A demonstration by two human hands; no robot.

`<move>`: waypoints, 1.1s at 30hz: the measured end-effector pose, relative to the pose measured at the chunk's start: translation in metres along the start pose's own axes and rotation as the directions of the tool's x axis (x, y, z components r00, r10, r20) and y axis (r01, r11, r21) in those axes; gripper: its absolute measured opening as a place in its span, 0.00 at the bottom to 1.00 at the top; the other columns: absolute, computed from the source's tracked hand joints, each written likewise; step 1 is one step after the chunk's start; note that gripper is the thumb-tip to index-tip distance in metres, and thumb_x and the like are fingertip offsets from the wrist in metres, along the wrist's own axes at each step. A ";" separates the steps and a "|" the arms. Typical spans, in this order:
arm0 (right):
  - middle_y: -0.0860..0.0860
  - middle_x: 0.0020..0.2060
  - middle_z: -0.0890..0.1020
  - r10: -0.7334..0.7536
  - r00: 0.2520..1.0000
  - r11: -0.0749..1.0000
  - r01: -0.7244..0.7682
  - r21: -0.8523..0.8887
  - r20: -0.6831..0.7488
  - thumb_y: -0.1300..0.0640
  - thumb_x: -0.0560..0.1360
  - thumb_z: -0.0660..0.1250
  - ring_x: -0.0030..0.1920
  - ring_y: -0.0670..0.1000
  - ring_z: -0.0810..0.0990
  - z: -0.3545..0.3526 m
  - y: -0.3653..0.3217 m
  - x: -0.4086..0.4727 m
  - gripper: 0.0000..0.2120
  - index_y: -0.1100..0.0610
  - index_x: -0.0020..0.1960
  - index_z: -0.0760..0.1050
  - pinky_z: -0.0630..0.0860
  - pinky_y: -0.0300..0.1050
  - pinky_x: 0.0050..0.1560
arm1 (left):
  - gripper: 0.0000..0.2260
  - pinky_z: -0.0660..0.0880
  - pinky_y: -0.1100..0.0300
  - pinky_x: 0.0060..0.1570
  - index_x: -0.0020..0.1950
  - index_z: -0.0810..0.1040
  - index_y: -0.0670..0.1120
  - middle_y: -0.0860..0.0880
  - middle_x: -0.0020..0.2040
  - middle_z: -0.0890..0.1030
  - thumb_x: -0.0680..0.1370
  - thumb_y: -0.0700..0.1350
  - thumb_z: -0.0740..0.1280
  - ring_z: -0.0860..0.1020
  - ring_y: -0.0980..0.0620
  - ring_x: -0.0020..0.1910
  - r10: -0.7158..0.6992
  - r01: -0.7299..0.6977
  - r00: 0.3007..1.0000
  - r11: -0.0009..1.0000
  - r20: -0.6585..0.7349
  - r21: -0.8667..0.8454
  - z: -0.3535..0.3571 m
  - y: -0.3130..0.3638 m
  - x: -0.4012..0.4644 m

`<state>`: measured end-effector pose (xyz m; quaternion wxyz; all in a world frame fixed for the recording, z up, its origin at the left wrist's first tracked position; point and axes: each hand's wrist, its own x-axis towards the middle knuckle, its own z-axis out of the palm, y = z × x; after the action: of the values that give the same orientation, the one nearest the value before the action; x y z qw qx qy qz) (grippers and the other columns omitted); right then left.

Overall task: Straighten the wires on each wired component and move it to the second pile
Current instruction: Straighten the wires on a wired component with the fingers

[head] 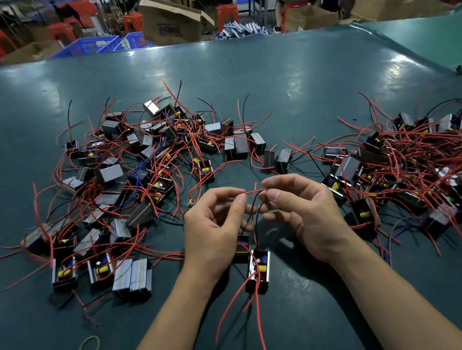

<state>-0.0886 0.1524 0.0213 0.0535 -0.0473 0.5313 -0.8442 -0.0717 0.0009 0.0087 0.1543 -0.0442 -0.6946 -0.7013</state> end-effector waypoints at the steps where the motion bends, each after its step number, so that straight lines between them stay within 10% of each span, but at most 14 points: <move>1: 0.57 0.38 0.83 0.009 1.000 1.000 -0.009 0.013 0.007 0.62 0.66 0.72 0.36 0.52 0.83 0.000 -0.001 0.000 0.06 0.57 0.42 0.84 0.79 0.40 0.35 | 0.02 0.77 0.63 0.31 0.48 0.78 0.41 0.45 0.36 0.84 0.78 0.36 0.68 0.79 0.53 0.28 -0.017 0.017 1.000 1.000 0.000 -0.017 0.000 0.000 0.000; 33: 0.58 0.37 0.84 0.011 0.999 1.000 -0.011 -0.009 -0.037 0.62 0.65 0.73 0.39 0.57 0.85 -0.003 -0.004 0.001 0.03 0.57 0.38 0.83 0.81 0.41 0.37 | 0.03 0.76 0.67 0.41 0.42 0.81 0.45 0.50 0.37 0.82 0.75 0.38 0.72 0.79 0.56 0.36 -0.058 0.055 0.998 0.994 0.031 0.099 -0.004 -0.001 0.005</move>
<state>-0.0897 0.1567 0.0235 0.0482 -0.0291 0.5364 -0.8421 -0.0758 -0.0037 0.0092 0.1247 -0.0288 -0.7316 -0.6696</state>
